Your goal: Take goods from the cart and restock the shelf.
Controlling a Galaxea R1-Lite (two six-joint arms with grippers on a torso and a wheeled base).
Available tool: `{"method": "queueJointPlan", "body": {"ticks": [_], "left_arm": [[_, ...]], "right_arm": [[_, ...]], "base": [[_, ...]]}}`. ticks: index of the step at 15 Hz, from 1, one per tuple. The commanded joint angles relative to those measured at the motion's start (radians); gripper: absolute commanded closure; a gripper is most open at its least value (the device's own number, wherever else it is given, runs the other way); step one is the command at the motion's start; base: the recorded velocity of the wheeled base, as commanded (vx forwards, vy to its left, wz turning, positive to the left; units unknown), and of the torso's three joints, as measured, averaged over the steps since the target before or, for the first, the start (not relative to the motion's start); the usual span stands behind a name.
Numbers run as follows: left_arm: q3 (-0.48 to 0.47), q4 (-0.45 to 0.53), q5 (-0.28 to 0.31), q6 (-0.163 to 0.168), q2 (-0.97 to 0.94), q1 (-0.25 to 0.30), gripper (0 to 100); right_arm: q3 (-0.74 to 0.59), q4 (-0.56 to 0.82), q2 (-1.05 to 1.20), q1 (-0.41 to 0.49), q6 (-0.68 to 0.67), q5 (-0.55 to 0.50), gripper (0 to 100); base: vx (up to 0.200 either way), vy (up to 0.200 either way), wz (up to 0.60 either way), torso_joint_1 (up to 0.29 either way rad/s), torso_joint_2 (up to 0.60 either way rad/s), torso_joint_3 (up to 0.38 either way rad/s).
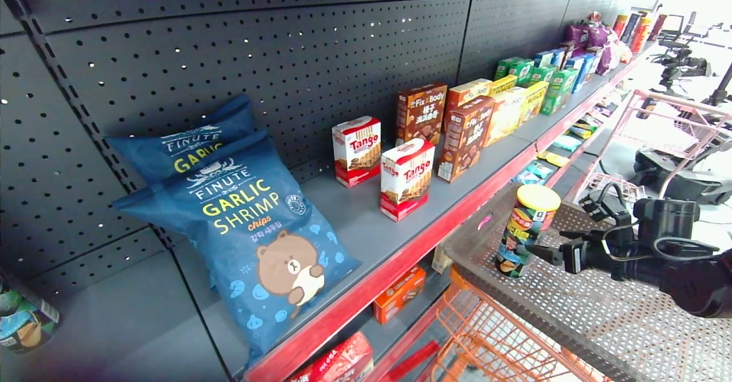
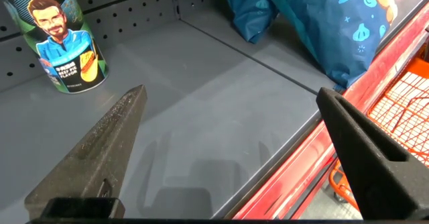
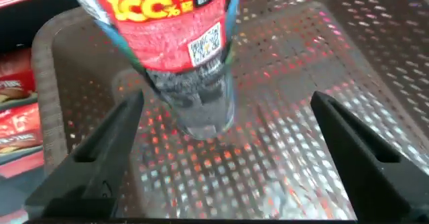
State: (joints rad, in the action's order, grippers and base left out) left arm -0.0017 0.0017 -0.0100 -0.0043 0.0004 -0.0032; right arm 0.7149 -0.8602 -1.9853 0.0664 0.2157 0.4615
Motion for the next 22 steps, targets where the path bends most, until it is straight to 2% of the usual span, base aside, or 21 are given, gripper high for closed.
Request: {"method": "queueJointPlan", "body": {"ticks": [1,6,8,9,12,16,19,20,21,22], "left_arm": [[0.000,0.000,-0.001,0.000,0.000,0.000,0],[0.000,0.000,-0.001,0.000,0.000,0.000,0],[0.000,0.000,-0.001,0.000,0.000,0.000,0],[0.000,0.000,-0.001,0.000,0.000,0.000,0],[0.000,0.000,-0.001,0.000,0.000,0.000,0],[0.000,0.000,-0.001,0.000,0.000,0.000,0],[0.000,0.000,-0.001,0.000,0.000,0.000,0],[0.000,0.000,-0.001,0.000,0.000,0.000,0],[0.000,0.000,-0.001,0.000,0.000,0.000,0],[0.000,0.000,-0.001,0.000,0.000,0.000,0]], "right_arm": [[0.031,-0.003,-0.052,0.001,0.001,0.039,0],[0.110,-0.003,-0.115,-0.002,0.022,0.077,0],[0.127,-0.008,-0.132,0.000,0.024,0.135,0],[0.146,-0.008,-0.136,0.001,0.025,0.167,100],[0.156,0.010,-0.079,0.010,0.017,0.174,100],[0.110,0.150,0.237,0.010,-0.110,0.141,100],[0.032,0.198,0.507,-0.023,-0.240,-0.001,100],[-0.037,0.233,0.669,-0.069,-0.273,-0.124,100],[-0.060,0.316,0.766,-0.096,-0.273,-0.202,100],[-0.063,0.377,0.819,-0.114,-0.273,-0.238,100]], "base": [[0.000,0.000,0.00,0.000,0.00,0.000],[0.000,0.000,0.00,0.000,0.00,0.000],[0.000,0.000,0.00,0.000,0.00,0.000],[0.000,0.000,0.00,0.000,0.00,0.000],[0.000,0.000,0.00,0.000,0.00,0.000],[0.000,0.000,0.00,0.000,0.00,0.000],[0.000,0.000,0.00,0.000,0.00,0.000],[0.000,0.000,0.00,0.000,0.00,0.000],[0.000,0.000,0.00,0.000,0.00,0.000],[0.000,0.000,0.00,0.000,0.00,0.000]]}}
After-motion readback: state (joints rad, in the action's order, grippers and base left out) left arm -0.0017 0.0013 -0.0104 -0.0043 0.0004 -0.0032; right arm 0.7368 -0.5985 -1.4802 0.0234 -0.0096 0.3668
